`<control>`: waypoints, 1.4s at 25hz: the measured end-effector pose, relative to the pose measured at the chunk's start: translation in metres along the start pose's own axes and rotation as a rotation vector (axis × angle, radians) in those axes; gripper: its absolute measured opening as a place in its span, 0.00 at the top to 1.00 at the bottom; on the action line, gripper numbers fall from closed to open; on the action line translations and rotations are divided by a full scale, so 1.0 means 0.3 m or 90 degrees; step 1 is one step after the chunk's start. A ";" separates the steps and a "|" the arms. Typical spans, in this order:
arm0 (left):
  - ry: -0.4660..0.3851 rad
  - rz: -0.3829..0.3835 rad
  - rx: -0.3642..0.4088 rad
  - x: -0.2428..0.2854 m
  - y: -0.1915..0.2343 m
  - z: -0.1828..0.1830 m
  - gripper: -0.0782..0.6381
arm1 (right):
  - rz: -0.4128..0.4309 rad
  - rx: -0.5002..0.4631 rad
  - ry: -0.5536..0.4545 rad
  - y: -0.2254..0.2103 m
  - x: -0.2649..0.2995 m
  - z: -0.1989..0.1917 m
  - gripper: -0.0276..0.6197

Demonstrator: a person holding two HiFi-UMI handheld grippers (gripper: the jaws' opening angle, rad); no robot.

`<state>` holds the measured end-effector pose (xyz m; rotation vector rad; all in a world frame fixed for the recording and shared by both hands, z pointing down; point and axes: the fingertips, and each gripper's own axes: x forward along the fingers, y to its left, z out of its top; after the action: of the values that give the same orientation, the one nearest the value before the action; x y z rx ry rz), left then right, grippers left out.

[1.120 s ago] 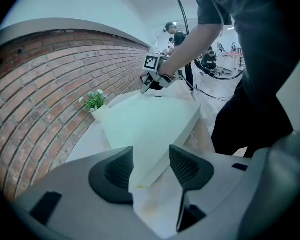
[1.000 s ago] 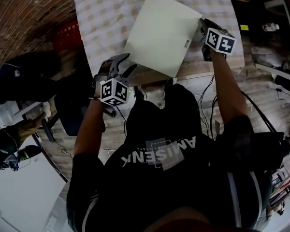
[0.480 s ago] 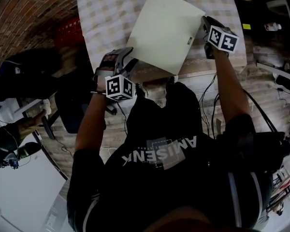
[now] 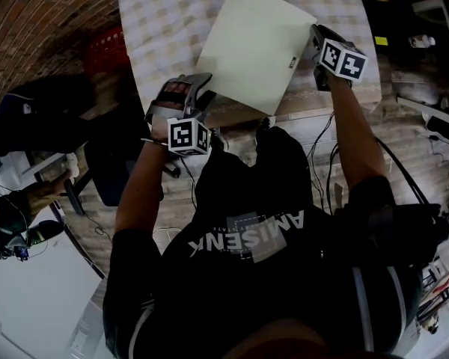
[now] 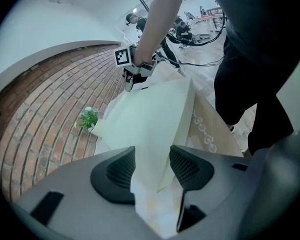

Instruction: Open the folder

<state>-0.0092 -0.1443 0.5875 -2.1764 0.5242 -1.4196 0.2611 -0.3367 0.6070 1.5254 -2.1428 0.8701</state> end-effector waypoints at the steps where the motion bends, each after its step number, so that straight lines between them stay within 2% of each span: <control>1: -0.003 0.002 0.004 -0.001 0.001 0.005 0.58 | 0.000 0.000 0.001 0.000 0.000 0.001 0.80; 6: -0.014 0.000 0.046 0.002 -0.007 0.023 0.58 | 0.004 0.006 0.000 0.000 -0.002 0.000 0.80; 8: -0.024 -0.012 0.044 0.003 -0.012 0.024 0.59 | 0.006 0.007 -0.001 -0.001 -0.002 -0.002 0.80; 13: -0.066 -0.053 -0.005 -0.003 -0.032 0.034 0.72 | 0.016 0.013 -0.002 -0.003 0.001 -0.003 0.80; 17: -0.073 -0.056 -0.010 0.000 -0.034 0.032 0.72 | 0.024 -0.003 0.006 0.002 0.006 -0.001 0.80; 20: -0.077 -0.065 -0.020 -0.005 -0.034 0.036 0.73 | 0.027 0.009 0.003 0.002 0.003 -0.004 0.81; 24: -0.108 -0.063 -0.031 -0.005 -0.037 0.033 0.75 | 0.026 0.014 0.000 0.002 0.001 -0.004 0.81; 30: -0.127 -0.074 -0.124 -0.024 -0.018 0.040 0.75 | 0.029 0.017 0.004 0.004 0.004 -0.005 0.81; 35: -0.142 -0.073 -0.147 -0.029 -0.016 0.038 0.76 | 0.028 0.022 0.008 0.004 0.005 -0.005 0.81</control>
<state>-0.0019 -0.1334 0.5799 -2.5463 0.5102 -1.2010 0.2595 -0.3364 0.6086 1.4915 -2.1704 0.9332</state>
